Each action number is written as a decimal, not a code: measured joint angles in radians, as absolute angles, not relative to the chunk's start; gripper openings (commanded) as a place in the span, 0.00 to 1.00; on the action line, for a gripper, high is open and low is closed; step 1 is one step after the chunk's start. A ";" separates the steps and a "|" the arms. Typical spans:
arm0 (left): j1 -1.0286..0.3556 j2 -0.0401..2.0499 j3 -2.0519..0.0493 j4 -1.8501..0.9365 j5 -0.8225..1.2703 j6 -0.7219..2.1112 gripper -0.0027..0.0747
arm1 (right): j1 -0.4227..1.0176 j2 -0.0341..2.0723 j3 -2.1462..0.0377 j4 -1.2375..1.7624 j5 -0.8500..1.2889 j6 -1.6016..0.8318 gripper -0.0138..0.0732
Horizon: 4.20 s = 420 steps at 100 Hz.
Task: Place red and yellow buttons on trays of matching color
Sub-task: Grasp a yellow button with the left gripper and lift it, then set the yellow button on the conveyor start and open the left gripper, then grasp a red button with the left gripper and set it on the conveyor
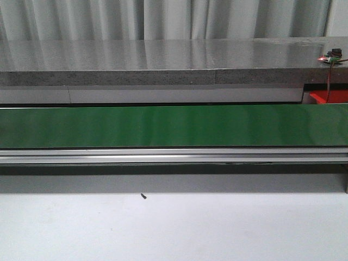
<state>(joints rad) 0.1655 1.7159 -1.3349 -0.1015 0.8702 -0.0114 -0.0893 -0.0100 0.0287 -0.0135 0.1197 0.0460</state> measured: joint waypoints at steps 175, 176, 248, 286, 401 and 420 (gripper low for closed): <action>0.517 1.526 -1.180 -0.052 0.936 -0.130 0.75 | -0.089 -0.010 0.029 -0.014 0.120 0.046 0.03; 0.516 1.534 -1.180 -0.052 0.934 -0.130 0.75 | -0.089 -0.010 0.029 -0.014 0.120 0.046 0.03; 0.505 1.776 -1.180 -0.066 0.751 -0.211 0.74 | -0.089 -0.010 0.029 -0.014 0.120 0.046 0.03; 0.503 1.811 -1.180 -0.090 0.688 -0.211 0.16 | -0.089 -0.010 0.029 -0.014 0.120 0.046 0.03; 0.202 1.716 -1.401 -0.014 0.916 -0.189 0.10 | -0.089 -0.010 0.029 -0.014 0.120 0.046 0.03; 0.169 1.752 -1.401 -0.014 0.909 -0.184 0.28 | -0.089 -0.010 0.029 -0.014 0.120 0.046 0.03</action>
